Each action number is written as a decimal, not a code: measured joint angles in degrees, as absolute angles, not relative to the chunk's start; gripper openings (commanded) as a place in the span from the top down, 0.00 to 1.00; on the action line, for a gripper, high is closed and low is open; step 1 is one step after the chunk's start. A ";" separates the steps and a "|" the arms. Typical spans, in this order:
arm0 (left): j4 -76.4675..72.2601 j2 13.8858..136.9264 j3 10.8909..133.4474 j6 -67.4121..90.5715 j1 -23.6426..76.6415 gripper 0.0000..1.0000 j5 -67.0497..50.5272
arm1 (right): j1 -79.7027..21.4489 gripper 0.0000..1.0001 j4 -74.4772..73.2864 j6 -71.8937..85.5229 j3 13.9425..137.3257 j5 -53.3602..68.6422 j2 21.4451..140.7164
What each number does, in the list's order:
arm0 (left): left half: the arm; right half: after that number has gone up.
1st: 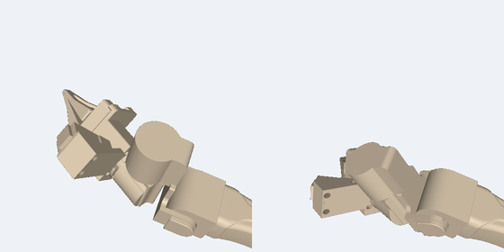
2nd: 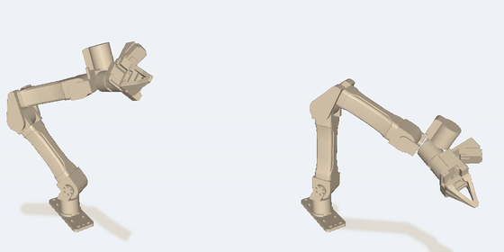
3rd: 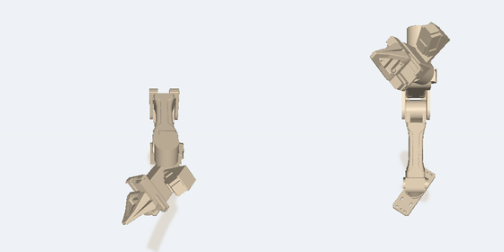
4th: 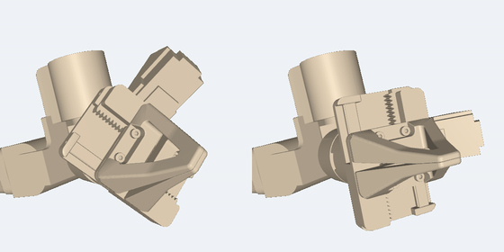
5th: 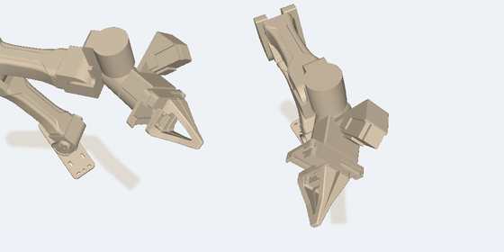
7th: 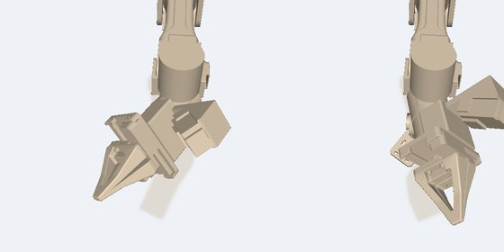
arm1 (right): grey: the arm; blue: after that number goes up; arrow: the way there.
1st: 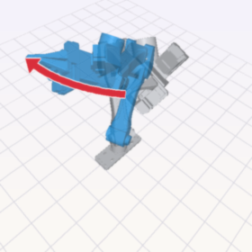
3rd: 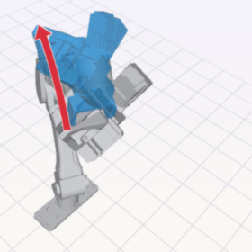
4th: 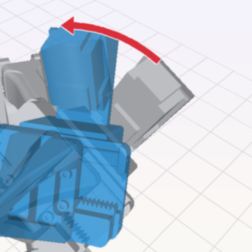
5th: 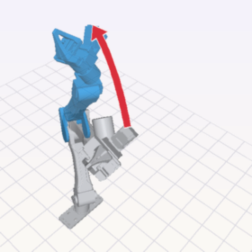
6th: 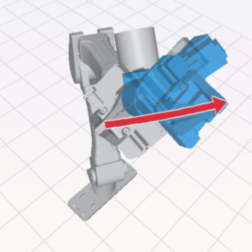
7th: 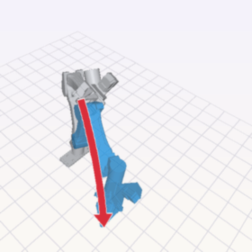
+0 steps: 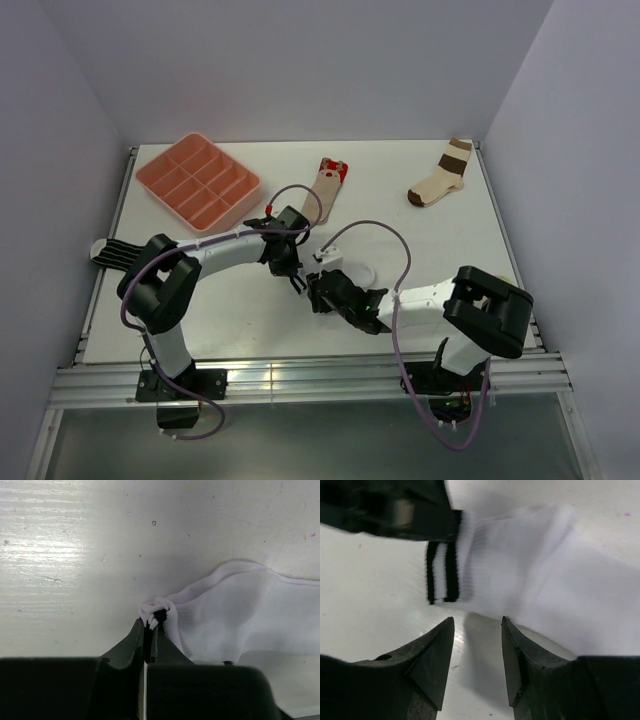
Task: Roll the socks
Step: Roll the sock at the center of the board.
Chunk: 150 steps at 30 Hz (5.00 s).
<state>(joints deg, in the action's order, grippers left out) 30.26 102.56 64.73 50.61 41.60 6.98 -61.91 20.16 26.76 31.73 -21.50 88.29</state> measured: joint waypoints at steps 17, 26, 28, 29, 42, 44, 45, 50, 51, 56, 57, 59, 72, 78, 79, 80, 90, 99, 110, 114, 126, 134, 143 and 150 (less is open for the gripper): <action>26.33 99.88 60.69 49.98 41.71 1.00 7.07 | -45.01 0.52 17.28 31.86 39.44 -16.43 95.79; 25.47 97.80 58.08 50.06 42.26 1.00 7.99 | -40.86 0.53 15.18 29.28 43.44 -10.72 98.17; 24.69 97.45 57.39 50.26 42.26 1.00 7.99 | -40.73 0.54 15.25 28.58 43.79 -10.09 98.54; 24.38 97.34 57.12 50.33 42.26 1.00 7.99 | -40.66 0.54 15.35 28.36 43.92 -9.76 98.65; 25.96 98.43 58.61 50.87 42.26 1.00 8.01 | -45.69 0.51 19.35 27.16 32.01 -4.64 86.28; 26.26 98.56 58.83 50.92 42.26 1.00 8.01 | -47.72 0.52 20.56 27.70 31.83 -3.95 85.60; 26.30 98.59 58.87 50.92 42.26 1.00 8.01 | -48.60 0.52 21.10 28.03 31.83 -3.64 85.60; 26.44 98.63 58.96 50.96 42.26 1.00 8.01 | -52.07 0.52 23.79 31.00 31.88 -2.70 87.57; 26.46 98.63 58.96 51.13 42.26 1.00 8.03 | -52.45 0.52 24.34 31.68 31.88 -2.42 88.47; 26.50 98.63 58.96 51.72 42.26 1.00 8.05 | -52.75 0.53 26.02 33.63 31.88 -1.41 91.94; 26.50 98.63 58.96 51.75 42.26 1.00 8.05 | -52.75 0.53 26.46 33.85 31.90 -1.28 92.12; 26.48 98.63 58.94 51.79 42.26 1.00 8.05 | -52.75 0.53 26.85 34.06 31.92 -0.91 92.20; 26.37 98.61 58.83 51.79 42.26 1.00 8.03 | -52.75 0.57 27.05 34.70 33.39 -0.30 92.18; 25.67 98.19 58.19 51.96 42.26 1.00 8.05 | -52.75 0.72 27.59 35.09 34.20 0.49 92.86; 25.47 98.06 58.04 52.01 42.26 1.00 8.03 | -52.73 0.76 27.75 35.11 34.20 0.54 93.38; 25.26 97.95 57.82 52.07 42.26 0.99 8.03 | -52.71 0.79 27.92 35.31 34.20 0.54 93.91; 20.29 93.58 51.88 54.72 42.26 0.63 7.84 | -49.01 1.00 38.72 41.25 27.44 5.17 94.96; 15.22 82.48 40.66 59.33 42.28 0.32 8.47 | -44.10 1.00 44.40 47.22 25.80 14.92 98.19; -0.27 70.00 24.73 63.83 42.17 0.36 6.31 | -39.79 1.00 48.75 52.31 25.67 23.68 102.21; -6.22 70.94 22.37 64.95 42.06 0.39 5.04 | -39.24 1.00 48.97 53.39 25.96 25.34 103.04; -24.12 79.05 19.25 68.36 38.59 0.50 0.93 | -37.71 1.00 51.09 55.86 26.04 28.80 105.19; -31.14 83.24 18.70 68.69 36.71 0.54 -2.11 | -37.26 1.00 51.92 56.14 26.04 29.93 105.93; -35.57 87.70 19.44 68.60 36.38 0.67 -4.19 | -36.97 1.00 51.99 56.14 26.35 30.92 106.32; -32.99 89.17 21.93 68.07 36.23 0.99 -4.67 | -36.97 0.95 50.96 55.37 26.87 31.18 106.24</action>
<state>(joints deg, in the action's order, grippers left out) -32.99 89.17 21.93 68.07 36.23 -4.67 -36.97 50.96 55.37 26.87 31.18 106.24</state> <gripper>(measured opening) 0.134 0.030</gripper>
